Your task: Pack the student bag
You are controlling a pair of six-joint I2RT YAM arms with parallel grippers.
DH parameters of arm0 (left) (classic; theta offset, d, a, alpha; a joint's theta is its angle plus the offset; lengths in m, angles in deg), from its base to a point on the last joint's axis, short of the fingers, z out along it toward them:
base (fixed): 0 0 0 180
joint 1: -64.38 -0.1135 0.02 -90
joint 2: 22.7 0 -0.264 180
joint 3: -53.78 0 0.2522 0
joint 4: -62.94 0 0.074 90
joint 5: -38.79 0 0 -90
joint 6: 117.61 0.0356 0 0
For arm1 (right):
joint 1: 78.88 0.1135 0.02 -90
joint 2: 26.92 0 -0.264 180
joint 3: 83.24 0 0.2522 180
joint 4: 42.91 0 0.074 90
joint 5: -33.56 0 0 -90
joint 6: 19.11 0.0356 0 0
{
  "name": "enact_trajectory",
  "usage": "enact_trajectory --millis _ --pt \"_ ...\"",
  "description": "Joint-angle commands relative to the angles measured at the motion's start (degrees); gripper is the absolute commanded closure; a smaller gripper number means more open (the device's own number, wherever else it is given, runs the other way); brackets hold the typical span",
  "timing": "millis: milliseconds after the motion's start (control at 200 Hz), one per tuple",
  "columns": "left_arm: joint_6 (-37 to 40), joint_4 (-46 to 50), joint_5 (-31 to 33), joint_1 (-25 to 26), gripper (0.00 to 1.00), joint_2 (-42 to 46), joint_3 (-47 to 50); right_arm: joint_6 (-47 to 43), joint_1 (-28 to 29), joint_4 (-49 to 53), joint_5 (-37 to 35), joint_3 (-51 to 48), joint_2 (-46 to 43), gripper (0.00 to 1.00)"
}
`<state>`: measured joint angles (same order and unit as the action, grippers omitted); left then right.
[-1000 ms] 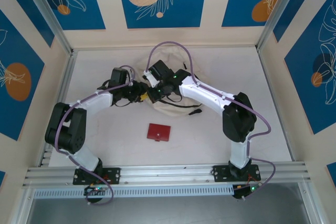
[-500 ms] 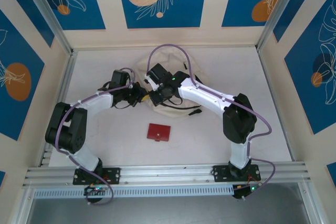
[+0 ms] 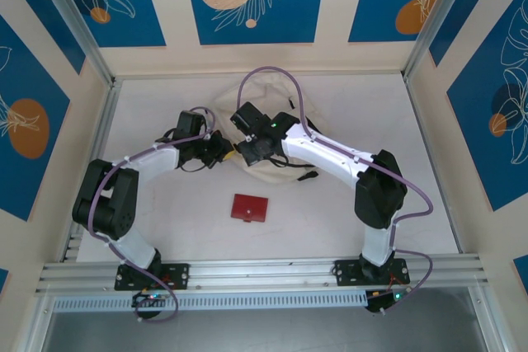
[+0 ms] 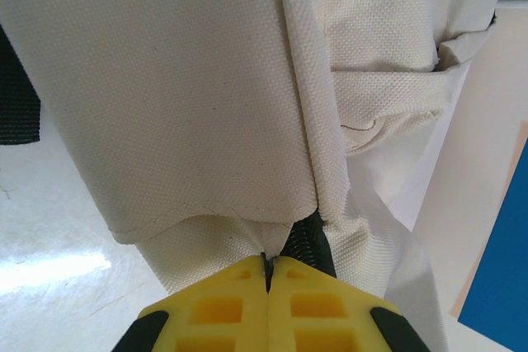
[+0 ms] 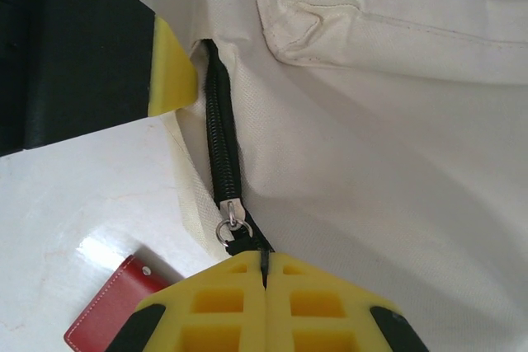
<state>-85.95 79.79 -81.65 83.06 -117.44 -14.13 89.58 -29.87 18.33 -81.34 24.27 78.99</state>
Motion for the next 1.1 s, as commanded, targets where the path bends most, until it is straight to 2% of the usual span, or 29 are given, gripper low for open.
enact_trajectory --millis 0,360,530,610,800,940,1095 --pt "2.18 3.83 3.1 -0.65 1.0 -1.08 -0.58 2.13 0.12 3.84 -3.85 2.33 -2.89 1.0" --pt "4.35 5.69 3.81 -2.62 1.0 1.15 -0.25 1.4 0.12 4.26 -0.7 1.18 -3.56 1.0" --pt "5.29 5.69 3.45 -2.77 1.0 0.6 -1.34 -1.1 0.36 5.12 10.81 -2.6 -6.8 1.0" --pt "5.55 5.64 3.74 -2.77 1.0 0.11 -2.19 -1.6 0.73 6.63 13.44 -4.26 -7.71 1.0" --pt "6.13 5.65 3.52 -2.86 1.0 -1.37 -4.13 0.58 0.69 10.54 6.53 -6.39 -8.08 1.0" --pt "6.97 6.67 3.95 -2.99 1.0 -1.68 -5.19 3.52 0.07 12.83 -1.33 -5.54 -7.17 1.0" --pt "7.77 7.33 4.25 -3.38 1.0 -1.73 -5.79 3.55 -0.15 9.88 0.45 -5.17 -7.85 1.0"
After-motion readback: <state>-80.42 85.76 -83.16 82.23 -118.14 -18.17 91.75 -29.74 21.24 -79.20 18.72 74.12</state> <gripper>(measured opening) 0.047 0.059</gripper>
